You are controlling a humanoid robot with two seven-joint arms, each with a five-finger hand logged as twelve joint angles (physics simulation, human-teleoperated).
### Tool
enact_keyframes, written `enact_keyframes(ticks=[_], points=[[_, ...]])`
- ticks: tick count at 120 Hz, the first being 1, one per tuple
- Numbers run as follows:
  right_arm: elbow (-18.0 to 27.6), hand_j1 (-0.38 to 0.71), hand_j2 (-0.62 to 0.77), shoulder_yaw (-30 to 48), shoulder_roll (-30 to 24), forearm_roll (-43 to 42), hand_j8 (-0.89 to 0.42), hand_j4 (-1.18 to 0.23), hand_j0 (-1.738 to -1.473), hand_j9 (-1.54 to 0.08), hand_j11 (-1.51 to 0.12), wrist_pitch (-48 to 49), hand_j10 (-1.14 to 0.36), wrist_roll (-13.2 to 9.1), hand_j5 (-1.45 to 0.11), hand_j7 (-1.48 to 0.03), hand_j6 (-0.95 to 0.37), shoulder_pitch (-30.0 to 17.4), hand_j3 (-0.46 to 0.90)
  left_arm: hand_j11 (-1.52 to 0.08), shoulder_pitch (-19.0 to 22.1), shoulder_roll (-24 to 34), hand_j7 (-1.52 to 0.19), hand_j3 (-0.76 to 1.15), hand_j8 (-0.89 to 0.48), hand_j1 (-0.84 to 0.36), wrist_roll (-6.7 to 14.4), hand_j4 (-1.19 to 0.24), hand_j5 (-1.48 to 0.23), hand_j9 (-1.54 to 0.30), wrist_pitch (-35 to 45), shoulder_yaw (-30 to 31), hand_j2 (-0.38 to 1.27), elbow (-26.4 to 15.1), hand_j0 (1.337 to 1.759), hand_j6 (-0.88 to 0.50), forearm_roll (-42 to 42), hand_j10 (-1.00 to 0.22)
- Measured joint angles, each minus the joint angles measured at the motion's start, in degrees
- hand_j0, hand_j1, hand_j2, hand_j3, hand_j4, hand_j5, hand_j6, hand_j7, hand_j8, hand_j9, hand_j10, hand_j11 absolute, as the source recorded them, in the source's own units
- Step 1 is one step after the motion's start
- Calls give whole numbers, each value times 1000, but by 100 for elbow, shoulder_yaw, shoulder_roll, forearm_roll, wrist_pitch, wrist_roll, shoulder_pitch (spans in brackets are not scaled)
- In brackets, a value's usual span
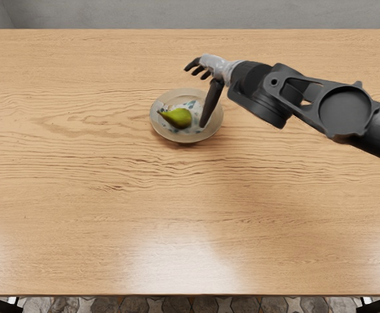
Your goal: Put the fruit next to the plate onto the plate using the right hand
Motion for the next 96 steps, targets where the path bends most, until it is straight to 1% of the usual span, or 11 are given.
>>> enact_keyframes(ticks=[12,19,29,39,49,59,72,86,96], points=[[29,-253,78,272,-342,505,-93,-119,-1658,-160,-161,873,-118,0,-158,-155,-101,-26,0,-28,0,0,-28,0,-21,323,0,-21,-28,-28,0,0,4,0,1658,-21,0,-21],[54,-277,59,635,-606,805,-70,-90,-1658,-120,-121,1622,-89,13,-119,-117,-76,-175,0,-28,0,0,-28,0,-22,323,0,-22,-28,-28,0,0,4,0,1658,-22,0,-22],[85,-301,40,1376,-882,1217,-47,-60,-1658,-80,-80,2785,-59,217,-79,-78,-51,-547,0,-28,0,0,-28,0,-22,323,0,-22,-28,-28,0,0,4,0,1658,-22,0,-22],[101,-318,26,2072,-1008,1659,-32,-40,-1658,-53,-53,3401,-40,427,-53,-52,-35,-978,0,-28,0,0,-28,0,-22,323,0,-22,-28,-28,-1,0,4,0,1658,-22,0,-22],[105,-328,18,2762,-1065,1950,-21,-27,-1658,-35,-36,3678,-26,711,-35,-34,-23,-1538,0,-28,0,0,-28,0,-22,323,0,-22,-28,-28,0,0,4,0,1658,-22,0,-22],[107,-335,12,3493,-1090,2081,-14,-18,-1658,-24,-24,3802,-18,858,-23,-23,-16,-2222,0,-28,17,0,-28,0,-21,323,0,-22,-28,-28,0,0,4,0,1658,-22,0,-21],[107,-341,7,4354,-1227,2177,-9,-11,-1658,-14,-14,3868,-10,935,-14,-13,-9,-3096,0,-28,14,0,-28,0,-22,323,0,-22,-28,-28,0,-4,4,0,1658,-22,0,-22],[107,-345,5,5296,-1687,2479,-4,-6,-1658,-8,-8,3892,-6,963,-8,-8,-5,-3988,0,-28,-24,0,-28,0,-22,323,0,-22,-28,-28,0,-6,4,1,1658,-22,-1,-22],[107,-347,4,5897,-1898,2589,-2,-3,-1658,-5,-5,3898,-3,971,-5,-5,-3,-4500,0,-28,-44,0,-28,0,-21,323,0,-21,-28,-28,-1,-8,4,1,1658,-21,-3,-21]])
